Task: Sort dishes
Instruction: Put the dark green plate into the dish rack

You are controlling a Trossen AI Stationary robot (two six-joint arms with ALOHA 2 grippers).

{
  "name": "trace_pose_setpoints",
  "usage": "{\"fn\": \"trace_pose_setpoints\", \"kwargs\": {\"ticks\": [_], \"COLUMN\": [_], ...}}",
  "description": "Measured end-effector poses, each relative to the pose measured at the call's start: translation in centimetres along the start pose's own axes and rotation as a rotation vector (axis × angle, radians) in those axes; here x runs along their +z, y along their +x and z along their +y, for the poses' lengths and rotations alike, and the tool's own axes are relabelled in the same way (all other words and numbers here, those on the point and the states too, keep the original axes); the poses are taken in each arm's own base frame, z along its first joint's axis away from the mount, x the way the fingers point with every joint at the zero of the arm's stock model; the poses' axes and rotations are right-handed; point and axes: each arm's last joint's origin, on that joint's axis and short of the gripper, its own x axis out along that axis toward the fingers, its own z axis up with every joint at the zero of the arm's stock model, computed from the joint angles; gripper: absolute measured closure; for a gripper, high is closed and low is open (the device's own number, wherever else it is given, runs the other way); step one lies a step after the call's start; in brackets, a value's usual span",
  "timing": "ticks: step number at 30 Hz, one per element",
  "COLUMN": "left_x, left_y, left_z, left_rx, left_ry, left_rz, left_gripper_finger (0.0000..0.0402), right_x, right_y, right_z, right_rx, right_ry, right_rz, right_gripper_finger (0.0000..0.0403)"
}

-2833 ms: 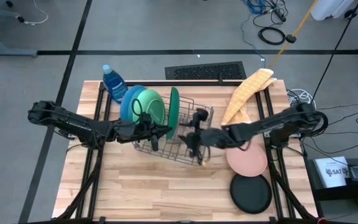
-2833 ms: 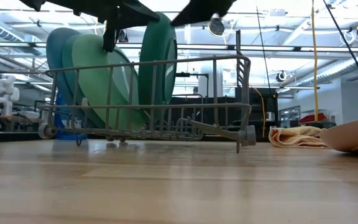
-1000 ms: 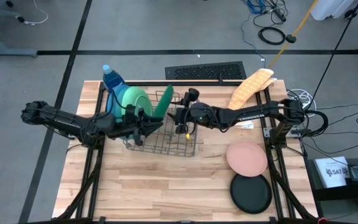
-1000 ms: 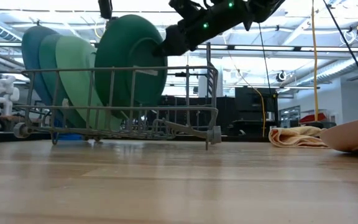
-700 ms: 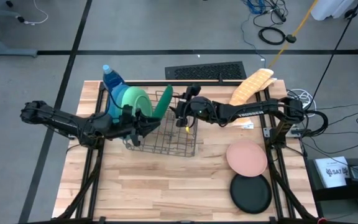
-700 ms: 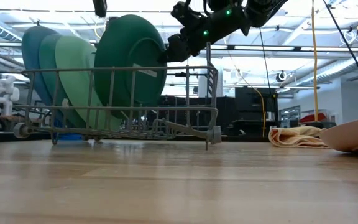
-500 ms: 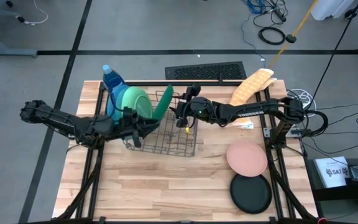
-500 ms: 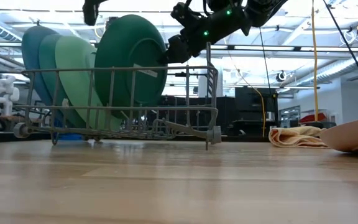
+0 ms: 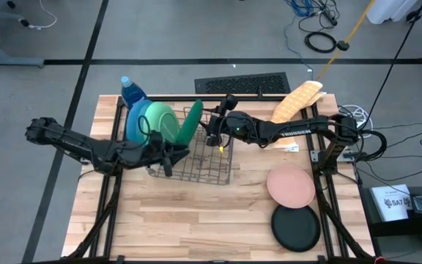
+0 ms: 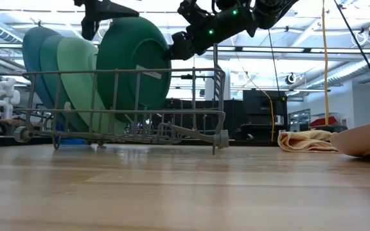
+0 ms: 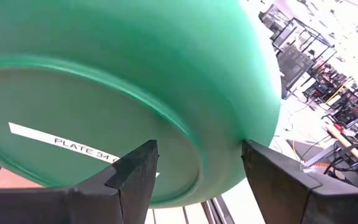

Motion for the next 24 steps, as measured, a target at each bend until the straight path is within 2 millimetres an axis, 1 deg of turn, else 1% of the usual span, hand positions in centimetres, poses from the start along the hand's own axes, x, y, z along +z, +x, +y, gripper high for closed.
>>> {"fn": "trace_pose_setpoints", "kwargs": {"ticks": [8, 11, 14, 19, 20, 24], "left_x": [-1.3, -1.6, -1.5, -0.7, -0.6, -0.5], "left_y": [1.8, 2.1, 2.1, 2.1, 2.2, 2.3], "left_z": [0.6, 0.6, 0.5, -0.1, 0.0, 0.1], "left_rx": [0.042, 0.03, 0.016, -0.01, -0.01, -0.007], "left_ry": [0.034, 0.059, 0.08, 0.105, 0.108, 0.119], "left_rz": [0.062, 0.083, 0.085, 0.063, 0.065, 0.061], "left_gripper_finger": [0.0266, 0.0276, 0.0306, 0.0381, 0.0391, 0.0399], "right_x": [0.0, 0.0, 0.0, 0.0, 0.0, 0.0], "right_y": [0.0, 0.0, -0.1, -0.1, -0.1, -0.1], "right_z": [0.0, 0.1, 0.2, 0.2, 0.3, 0.3], "right_rx": [0.0, 0.004, 0.009, 0.031, 0.032, 0.033], "right_ry": [0.0, -0.002, -0.004, 0.001, 0.002, 0.003], "right_rz": [0.004, 0.007, 0.009, -0.001, -0.002, -0.003], "right_gripper_finger": [0.0174, 0.0174, 0.0174, 0.0174, 0.0174, 0.0174]}}
